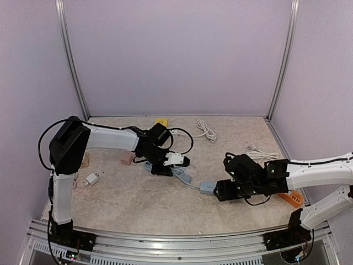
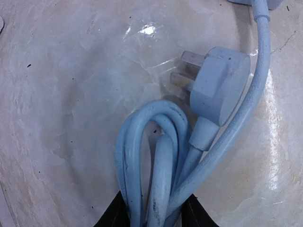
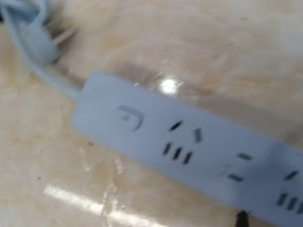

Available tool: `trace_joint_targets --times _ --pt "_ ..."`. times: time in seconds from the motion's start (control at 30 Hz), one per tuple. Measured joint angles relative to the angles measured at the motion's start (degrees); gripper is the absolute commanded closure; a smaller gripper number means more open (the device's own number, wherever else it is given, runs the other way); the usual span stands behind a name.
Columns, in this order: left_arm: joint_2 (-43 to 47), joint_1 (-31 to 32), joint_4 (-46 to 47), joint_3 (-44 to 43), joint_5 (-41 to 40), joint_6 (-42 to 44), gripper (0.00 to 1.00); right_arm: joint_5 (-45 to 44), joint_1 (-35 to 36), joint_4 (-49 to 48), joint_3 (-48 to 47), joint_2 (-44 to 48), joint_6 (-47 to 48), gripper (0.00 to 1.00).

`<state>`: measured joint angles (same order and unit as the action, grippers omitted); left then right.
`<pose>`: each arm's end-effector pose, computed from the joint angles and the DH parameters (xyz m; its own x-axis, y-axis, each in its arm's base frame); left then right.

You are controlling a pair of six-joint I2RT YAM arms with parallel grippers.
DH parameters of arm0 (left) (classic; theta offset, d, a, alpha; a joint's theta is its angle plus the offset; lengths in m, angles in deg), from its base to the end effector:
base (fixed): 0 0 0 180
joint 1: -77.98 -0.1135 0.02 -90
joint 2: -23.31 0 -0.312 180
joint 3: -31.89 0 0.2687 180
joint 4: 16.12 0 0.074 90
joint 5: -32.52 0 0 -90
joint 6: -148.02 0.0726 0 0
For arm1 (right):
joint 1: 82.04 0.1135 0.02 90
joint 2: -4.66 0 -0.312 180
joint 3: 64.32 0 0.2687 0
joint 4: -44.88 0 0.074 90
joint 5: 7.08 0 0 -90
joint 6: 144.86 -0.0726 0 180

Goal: Insert the plug
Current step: Move the socket to the center of the board.

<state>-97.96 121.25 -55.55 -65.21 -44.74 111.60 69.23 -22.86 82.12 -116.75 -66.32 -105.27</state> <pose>0.3469 -0.3485 0.1404 0.2082 0.8819 -0.4229 0.9641 -0.1123 0.2405 0.1451 0.2096 0.2035 -0.8605 0.0191 -0.5091 -0.1618 0.9374 0.3085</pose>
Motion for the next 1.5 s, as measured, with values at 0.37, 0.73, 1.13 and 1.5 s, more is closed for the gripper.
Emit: trace_joint_targets --times 0.37,0.73,1.13,1.5 --pt "0.61 -0.92 0.37 0.85 -0.35 -0.13 0.67 0.52 1.95 -2.51 2.56 -8.72 -1.51 0.28" --pt "1.03 -3.8 1.64 1.73 -1.79 2.16 0.67 -5.18 0.11 -4.74 -3.58 -19.54 1.29 0.27" --pt "0.9 -9.35 4.76 2.16 -4.44 4.57 0.65 -5.79 -9.2 -5.79 -15.45 -30.53 9.57 0.27" --pt "0.02 -13.42 10.08 2.4 -7.26 5.79 0.57 -4.44 -11.82 -6.19 -30.16 -41.97 15.37 0.27"
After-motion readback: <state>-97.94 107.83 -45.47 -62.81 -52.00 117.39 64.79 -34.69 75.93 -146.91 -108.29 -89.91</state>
